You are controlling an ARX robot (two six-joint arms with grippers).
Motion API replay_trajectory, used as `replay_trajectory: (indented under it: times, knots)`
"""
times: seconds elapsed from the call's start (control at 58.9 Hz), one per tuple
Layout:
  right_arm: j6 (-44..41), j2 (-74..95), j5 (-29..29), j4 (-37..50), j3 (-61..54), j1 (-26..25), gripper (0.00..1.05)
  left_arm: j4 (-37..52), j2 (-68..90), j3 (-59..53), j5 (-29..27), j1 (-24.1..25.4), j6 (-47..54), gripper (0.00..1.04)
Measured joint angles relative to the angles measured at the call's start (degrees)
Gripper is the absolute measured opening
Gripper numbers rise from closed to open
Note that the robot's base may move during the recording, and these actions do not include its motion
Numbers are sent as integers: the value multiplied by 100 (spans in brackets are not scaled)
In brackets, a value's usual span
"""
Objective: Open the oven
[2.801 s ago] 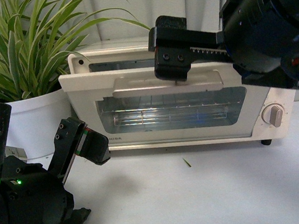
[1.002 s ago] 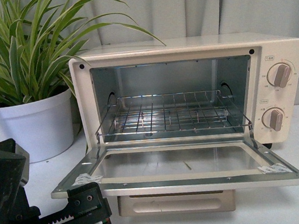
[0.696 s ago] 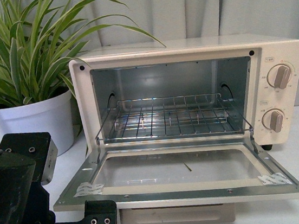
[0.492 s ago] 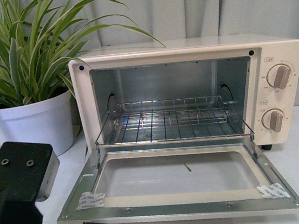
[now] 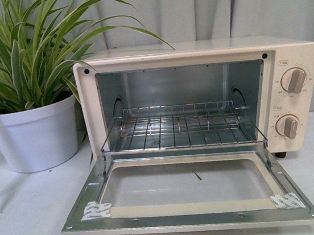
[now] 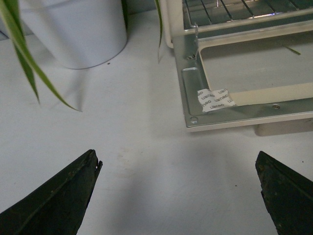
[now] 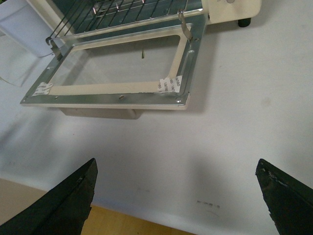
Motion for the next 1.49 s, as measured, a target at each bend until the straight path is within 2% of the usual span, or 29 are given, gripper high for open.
replay_trajectory:
  times: [0.306, 0.424, 0.713, 0.747, 0.764, 0.798, 0.815, 0.849, 0.917, 0.951, 0.968, 1.104, 1.154, 1.188, 1.29, 1.392, 1.426, 1.494]
  knots:
    - [-221, -1224, -15, -487, -341, -168, 95, -1014, -1967, -713, -457, -426, -76, 98]
    - [-299, -1676, 79, -669, -470, -210, 95, -1080, -2398, -800, -566, -518, -85, 98]
    - [-328, -1947, 120, -671, -614, -197, 95, -1049, -2710, -876, -621, -387, -144, 98]
    - [-415, -2087, 505, -463, -699, -52, 93, -1049, -2708, -876, -616, -387, -146, 98]
    - [-649, -2273, 1172, -90, -872, 122, 88, -990, -2739, -898, -651, -402, -129, 97]
    - [-903, -2605, 2046, 315, -1075, 297, 79, -485, -2990, -1156, -647, -404, -87, 89]
    - [-984, -2702, 2277, 367, -1080, 330, 75, -428, -3150, -1255, -590, -363, -87, 85]
    - [-1128, -2835, 2387, 439, -1069, 243, 66, -553, -3552, -1283, -306, -157, -66, 76]
    - [-1261, -2894, 1812, 398, -1080, -304, 52, -1010, -4197, -1285, 153, 310, -59, 62]
    - [-1296, -2896, 1779, 398, -1080, -474, 43, -1311, -4485, -1285, 463, 629, -59, 53]
    - [-1303, -2896, 1779, 398, -1080, -503, 39, -1469, -4638, -1285, 627, 815, -59, 48]
    - [-1351, -2896, 1729, 398, -1080, -529, 14, -1915, -5115, -1285, 1349, 1541, -59, 24]
    - [-1360, -2896, 1733, 398, -1080, -531, 2, -2074, -5274, -1285, 1714, 1917, -59, 10]
    - [-1375, -2896, 1731, 398, -1080, -535, 1, -2135, -5333, -1285, 1864, 2081, -66, 4]
    - [-1377, -2896, 1731, 398, -1080, -535, 1, -2288, -5495, -1283, 2380, 2629, -57, 4]
    - [-1377, -2896, 1733, 398, -1080, -538, 1, -2354, -5560, -1283, 2730, 2953, -57, 4]
    - [-1377, -2896, 1735, 398, -1080, -538, 1, -2417, -5611, -1283, 3279, 3340, -46, 4]
    - [-1377, -2896, 1727, 398, -1080, -538, 1, -2430, -5626, -1283, 3429, 3733, -46, 4]
